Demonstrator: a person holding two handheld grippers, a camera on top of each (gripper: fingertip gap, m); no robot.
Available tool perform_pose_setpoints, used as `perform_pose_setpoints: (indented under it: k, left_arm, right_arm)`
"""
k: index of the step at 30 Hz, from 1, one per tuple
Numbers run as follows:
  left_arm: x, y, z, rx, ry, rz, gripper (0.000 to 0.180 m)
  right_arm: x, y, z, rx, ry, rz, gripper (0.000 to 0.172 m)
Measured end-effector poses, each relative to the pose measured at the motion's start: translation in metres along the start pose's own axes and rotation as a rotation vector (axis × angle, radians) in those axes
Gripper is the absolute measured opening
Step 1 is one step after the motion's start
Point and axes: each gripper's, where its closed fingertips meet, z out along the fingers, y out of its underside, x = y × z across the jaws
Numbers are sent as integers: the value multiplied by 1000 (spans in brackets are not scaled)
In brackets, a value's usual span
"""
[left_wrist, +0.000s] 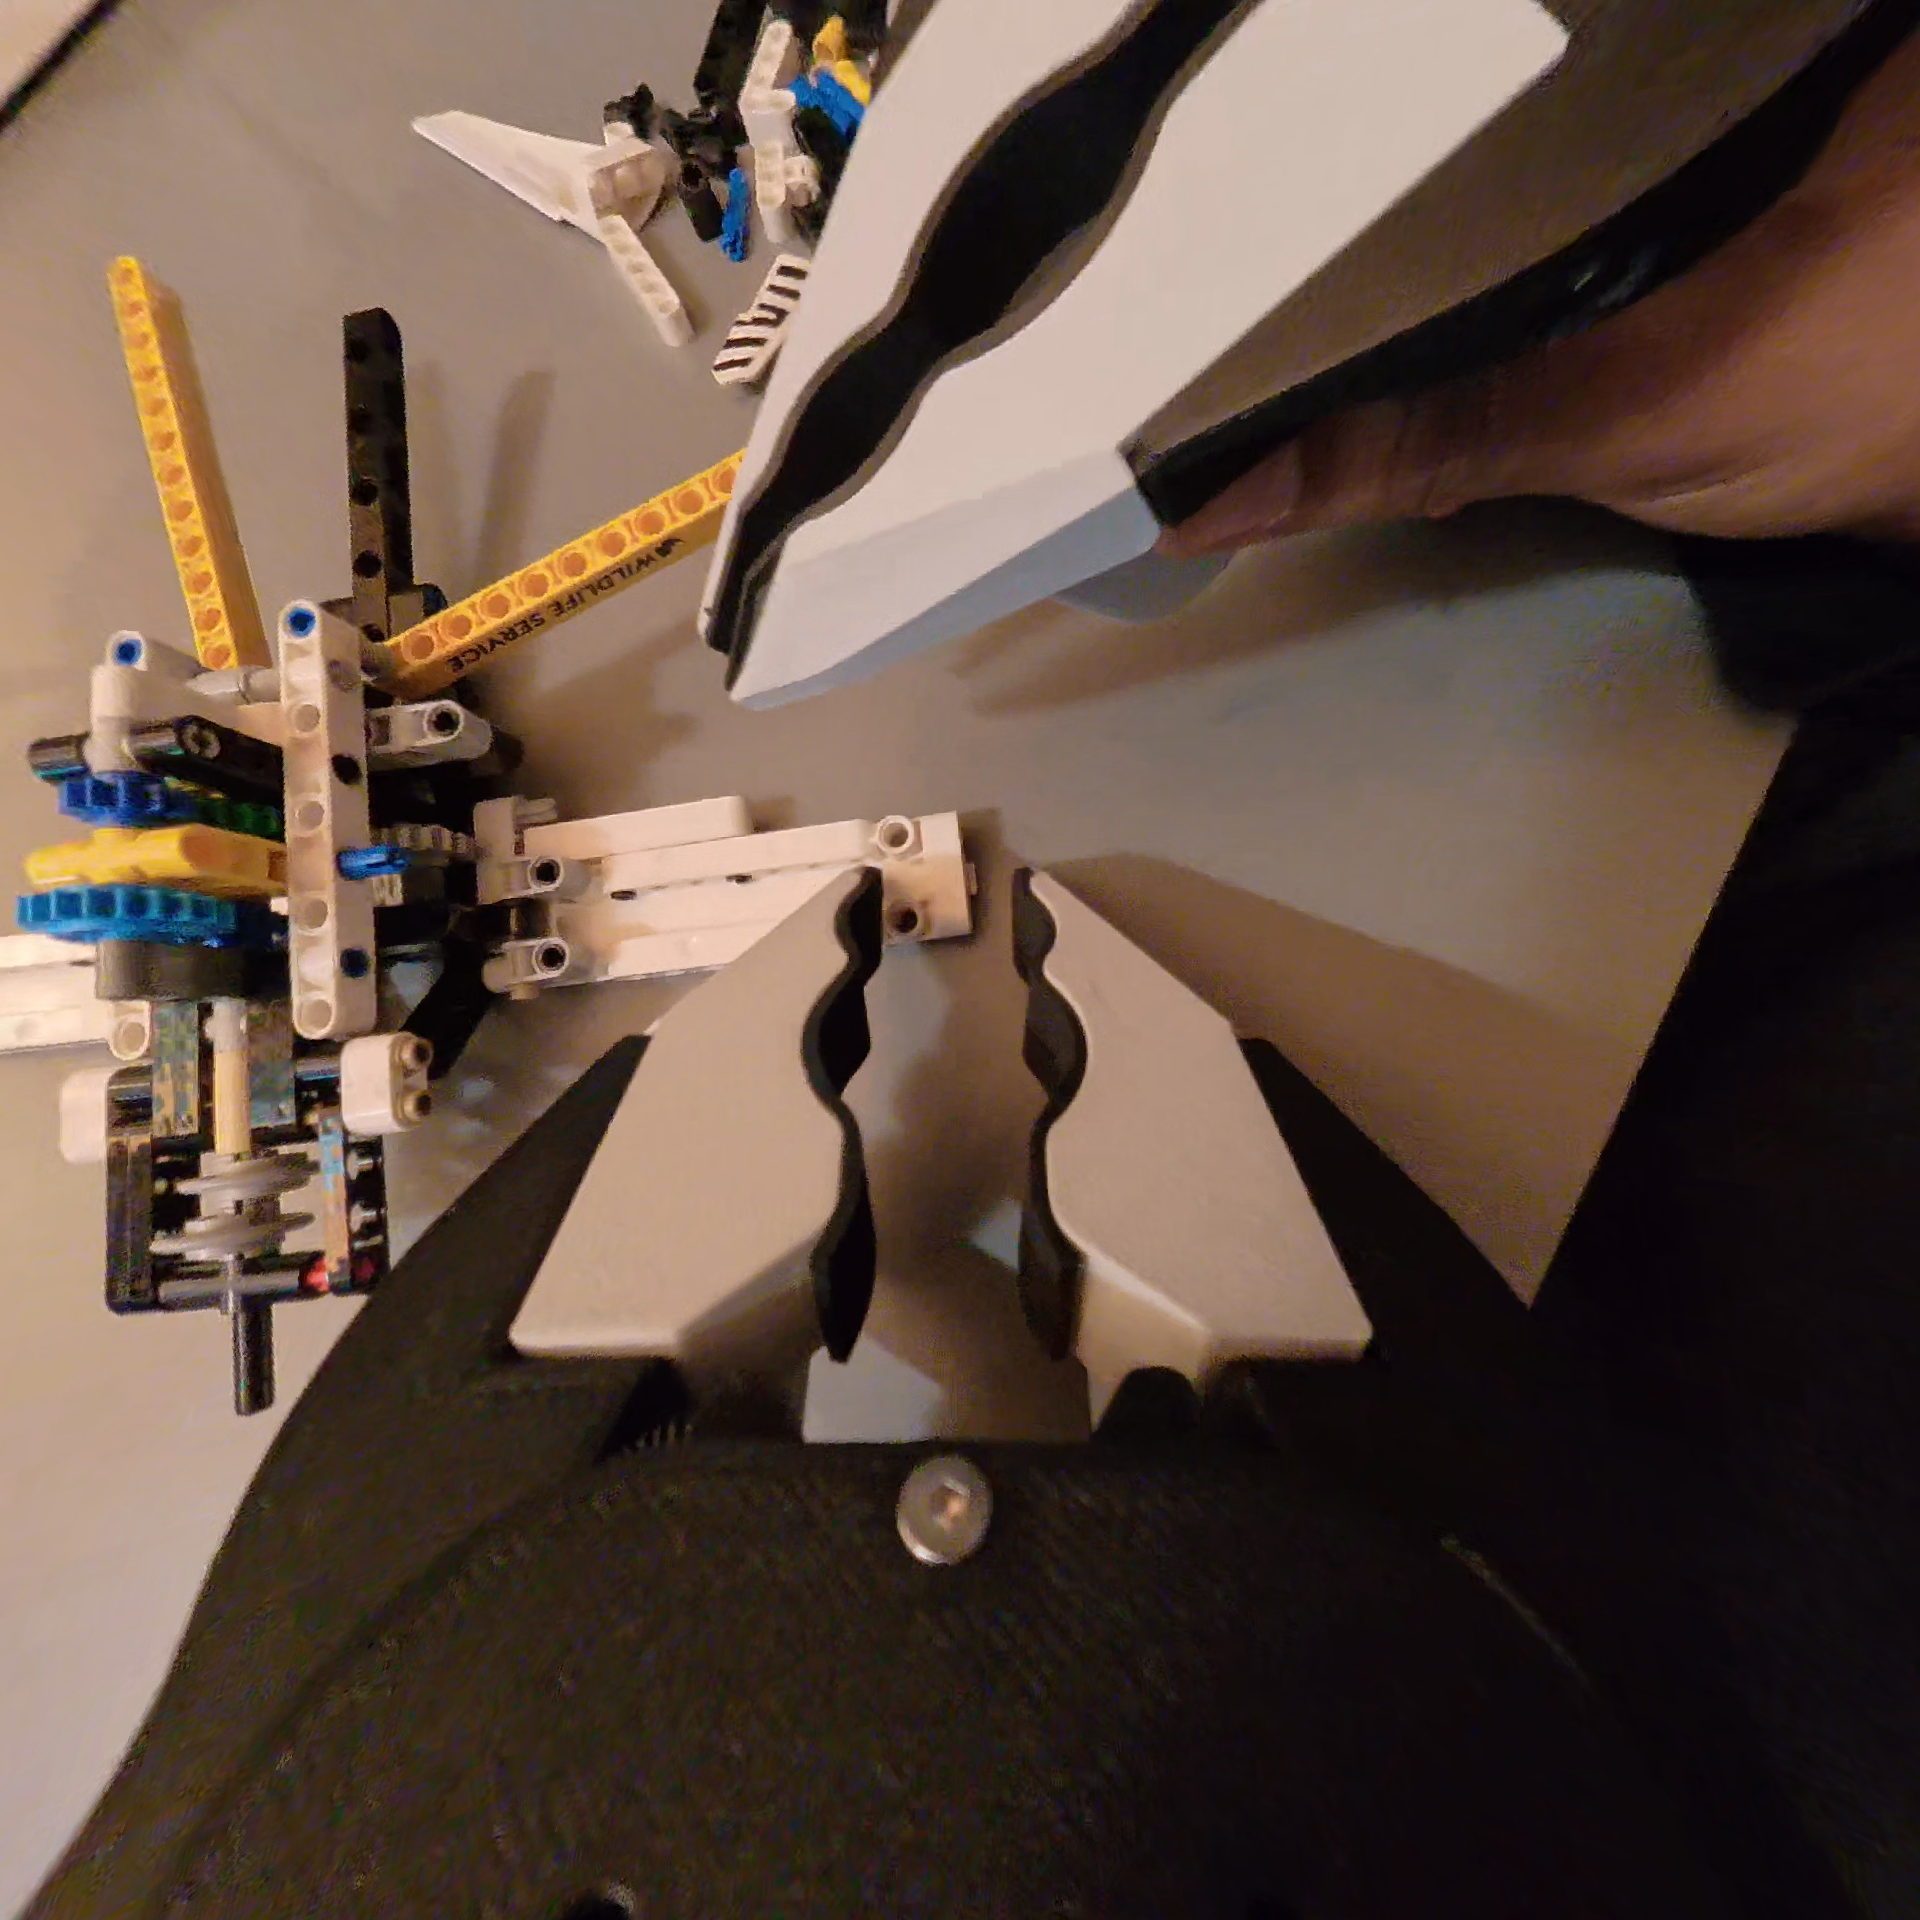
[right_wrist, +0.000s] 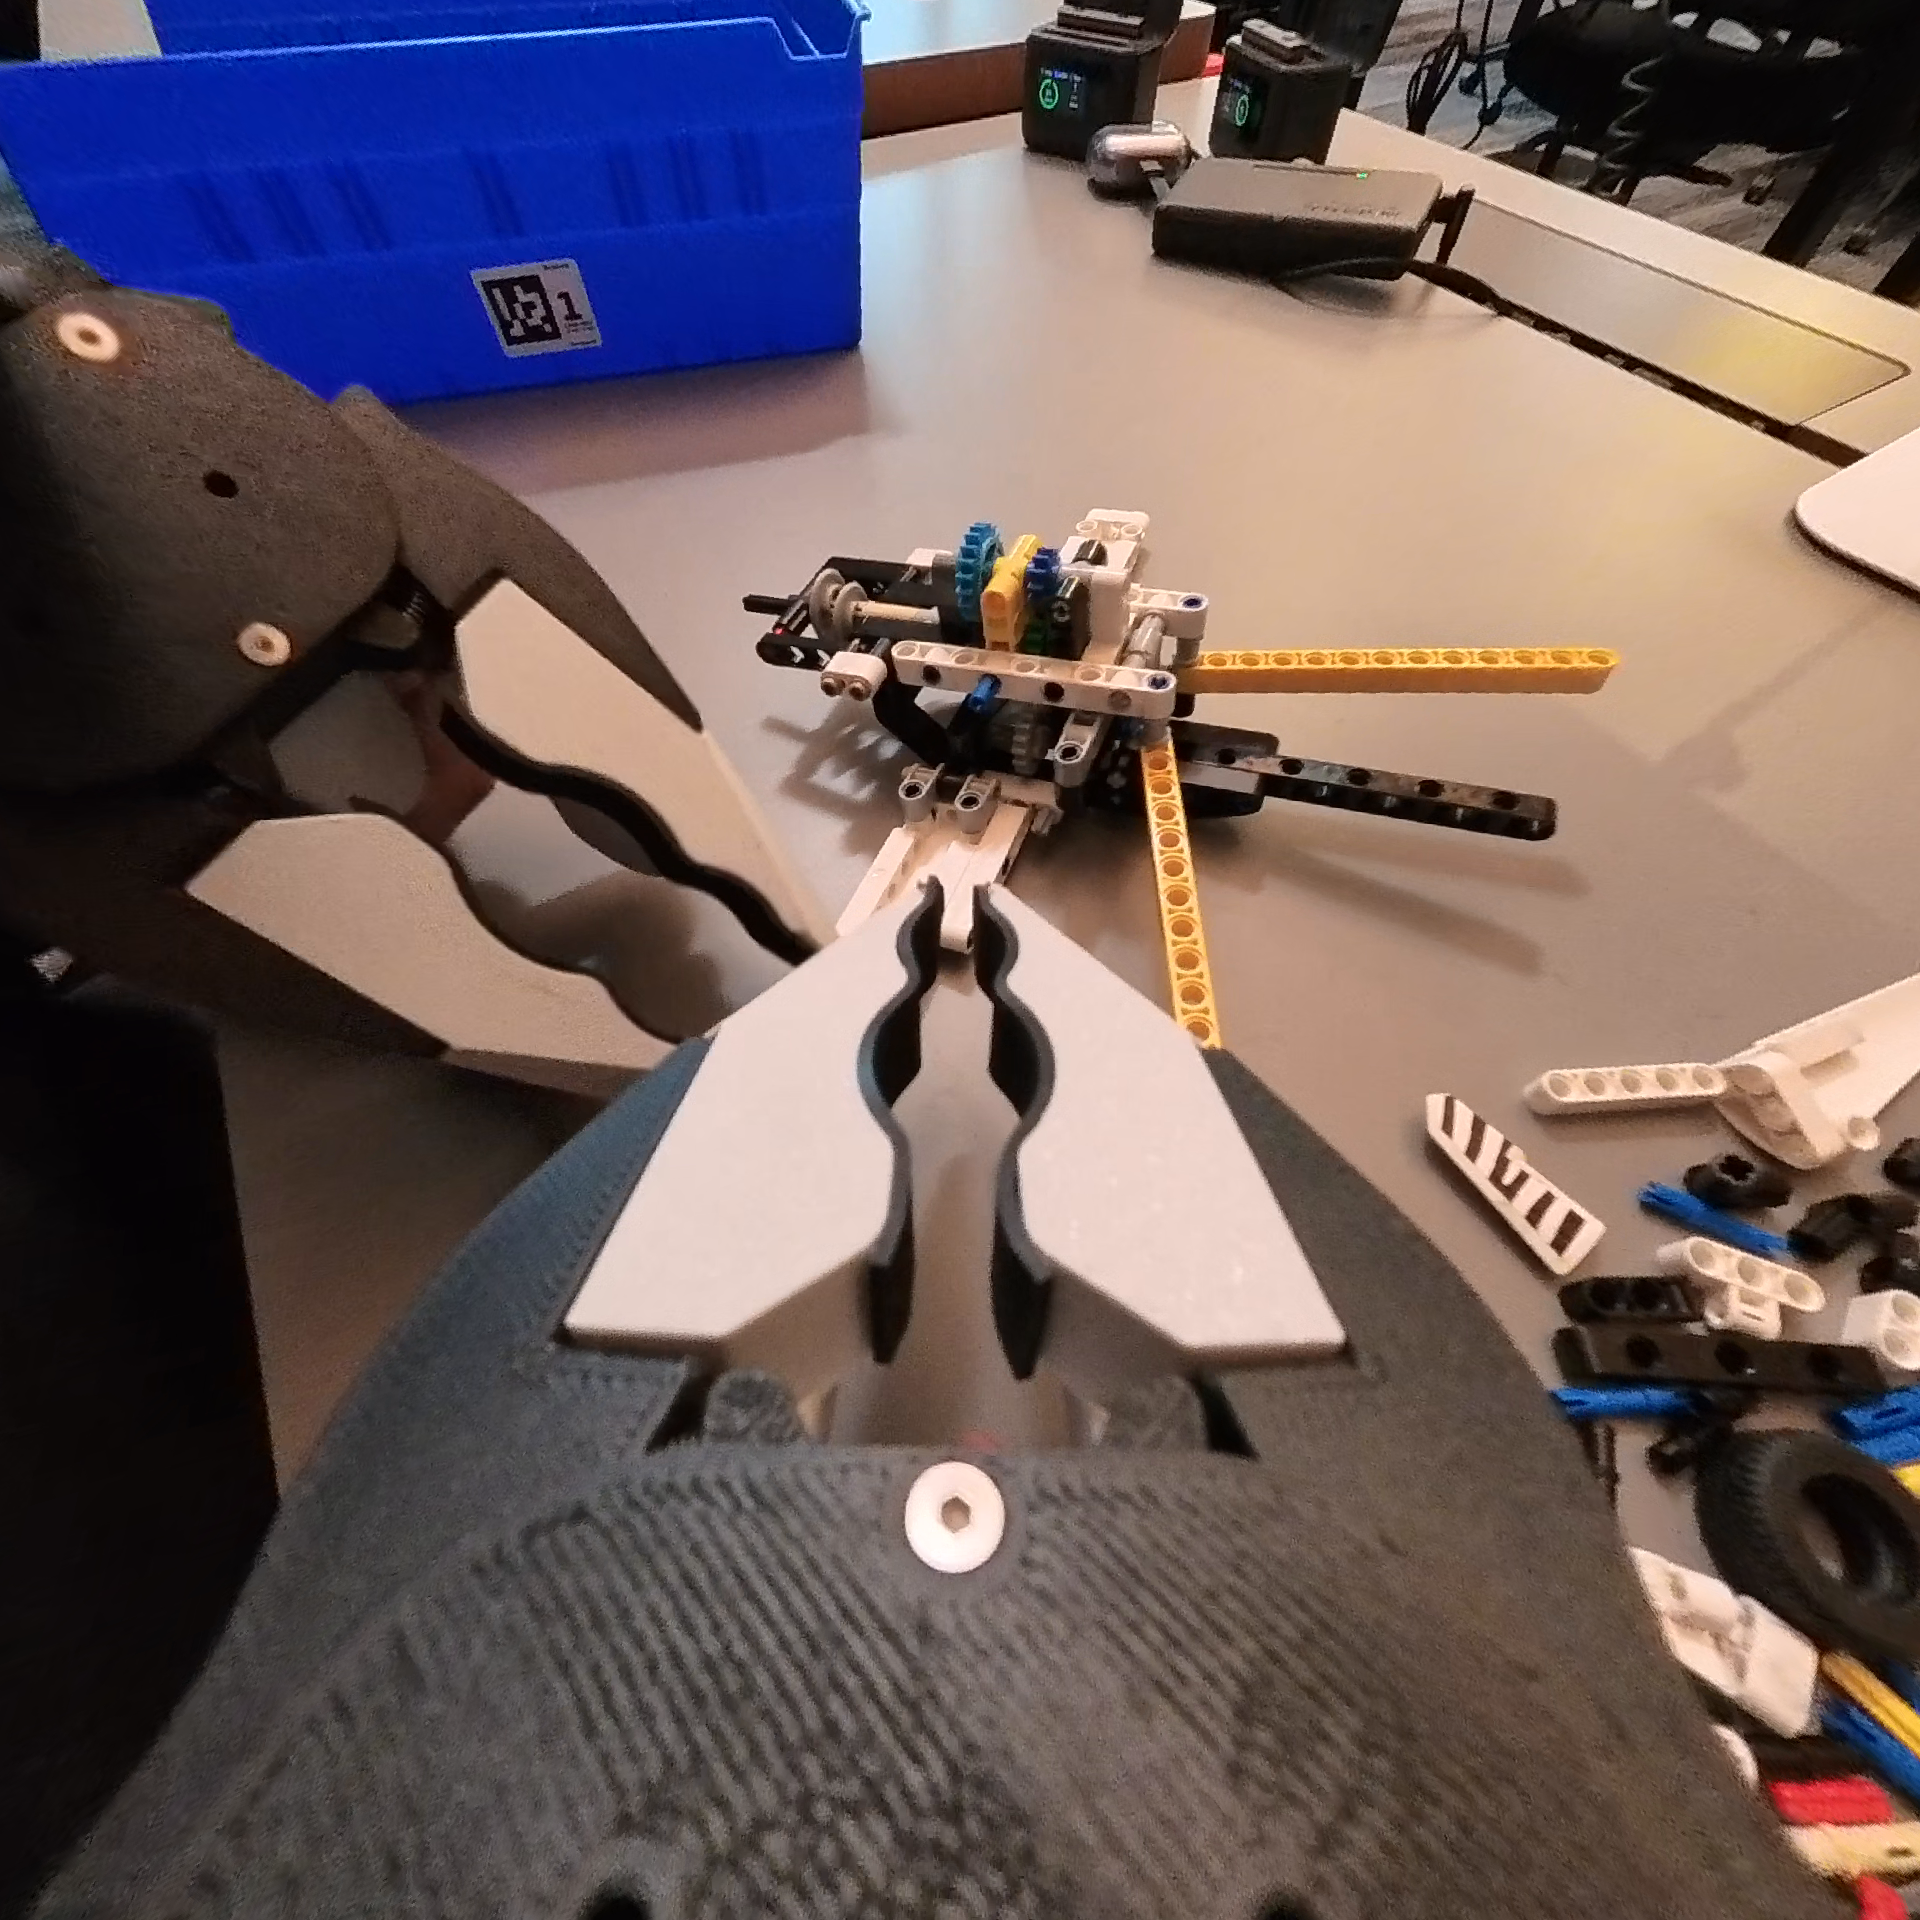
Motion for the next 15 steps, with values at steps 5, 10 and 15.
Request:
perform_pose_setpoints:
  k: [5, 10, 15]
  left_arm:
    - [0, -4, 1, 15, -10, 0, 6]
    - [-4, -13, -3, 74, -28, -24, 6]
    - [-12, -37, -25, 265, 21, -159, 4]
  right_arm:
    - [-1, -2, -2, 19, -4, -4, 6]
    - [-1, -8, -7, 63, 2, -8, 9]
    - [1, -23, -23, 199, 38, -31, 4]
